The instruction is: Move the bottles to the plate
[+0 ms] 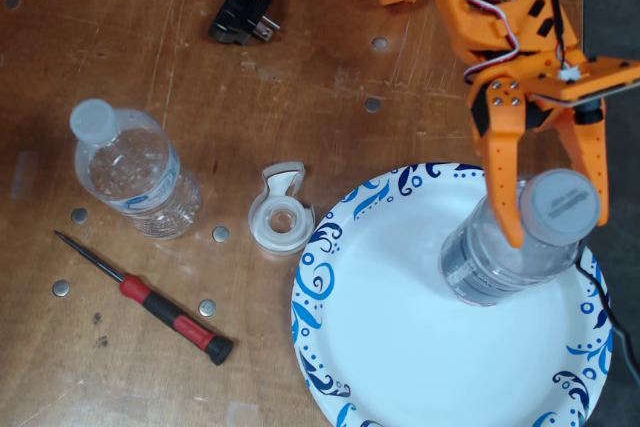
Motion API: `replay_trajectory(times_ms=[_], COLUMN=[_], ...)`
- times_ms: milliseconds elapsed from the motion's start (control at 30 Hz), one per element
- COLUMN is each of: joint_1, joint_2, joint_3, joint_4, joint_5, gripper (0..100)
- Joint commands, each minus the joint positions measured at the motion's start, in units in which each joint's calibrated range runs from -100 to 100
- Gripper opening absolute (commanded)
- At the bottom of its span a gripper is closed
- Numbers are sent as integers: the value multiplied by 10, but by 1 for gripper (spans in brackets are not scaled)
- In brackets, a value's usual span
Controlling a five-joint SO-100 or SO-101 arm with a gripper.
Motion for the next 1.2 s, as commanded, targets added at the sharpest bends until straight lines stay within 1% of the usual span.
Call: replay_trajectory(times_ms=[0, 167, 267, 367, 667, 1167], joint_1=[-3, -11, -13, -13, -11, -5], joint_2=[-2, 0, 18, 45, 118, 44], joint_3=[16, 44, 54, 42, 22, 77], joint_4=[-42, -41, -49, -49, -161, -161], joint_5=[3, 1, -18, -18, -20, -17], gripper=[3, 4, 4, 4, 4, 4])
